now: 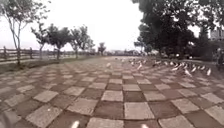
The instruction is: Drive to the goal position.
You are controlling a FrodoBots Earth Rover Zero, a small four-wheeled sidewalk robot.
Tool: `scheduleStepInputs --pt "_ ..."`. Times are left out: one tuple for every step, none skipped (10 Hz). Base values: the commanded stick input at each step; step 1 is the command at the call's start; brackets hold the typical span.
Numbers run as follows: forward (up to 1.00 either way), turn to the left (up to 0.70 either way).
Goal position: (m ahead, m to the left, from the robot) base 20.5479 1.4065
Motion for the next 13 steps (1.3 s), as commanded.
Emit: scheduleStepInputs --pt "0.7 0.27" --pt "0.7 0.27" --pt "0.7 0.27" --pt "0.7 0.27" --pt "0.7 0.27" --pt "0.7 0.27" --pt "0.7 0.27" --pt "0.7 0.27" --pt "0.7 0.27" --pt "0.7 0.27" --pt "0.7 0.07" --pt "0.7 0.0" --pt "0.7 0.0"
